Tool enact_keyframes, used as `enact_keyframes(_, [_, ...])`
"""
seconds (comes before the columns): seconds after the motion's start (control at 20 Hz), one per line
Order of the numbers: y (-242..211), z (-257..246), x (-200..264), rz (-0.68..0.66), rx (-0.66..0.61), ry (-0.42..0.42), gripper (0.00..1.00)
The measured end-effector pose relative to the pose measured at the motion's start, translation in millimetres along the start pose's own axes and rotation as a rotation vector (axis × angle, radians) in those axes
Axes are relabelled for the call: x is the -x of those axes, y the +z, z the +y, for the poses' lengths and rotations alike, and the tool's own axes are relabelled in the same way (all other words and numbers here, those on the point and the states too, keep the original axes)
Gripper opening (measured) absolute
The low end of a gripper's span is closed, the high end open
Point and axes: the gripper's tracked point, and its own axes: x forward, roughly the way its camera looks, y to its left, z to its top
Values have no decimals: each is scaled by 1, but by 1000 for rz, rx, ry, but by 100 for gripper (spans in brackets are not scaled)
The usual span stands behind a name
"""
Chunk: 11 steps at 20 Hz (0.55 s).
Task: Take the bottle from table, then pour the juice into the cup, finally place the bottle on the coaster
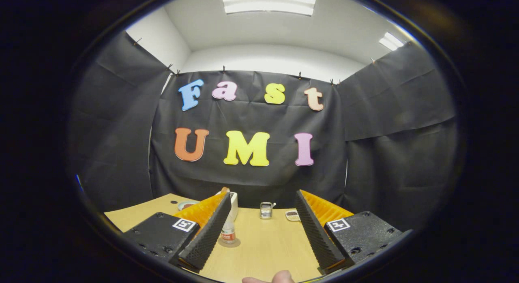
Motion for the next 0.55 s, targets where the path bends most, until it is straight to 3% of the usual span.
enact_keyframes(0.55, [-1, 0, -1, -4, -4, -13, 100])
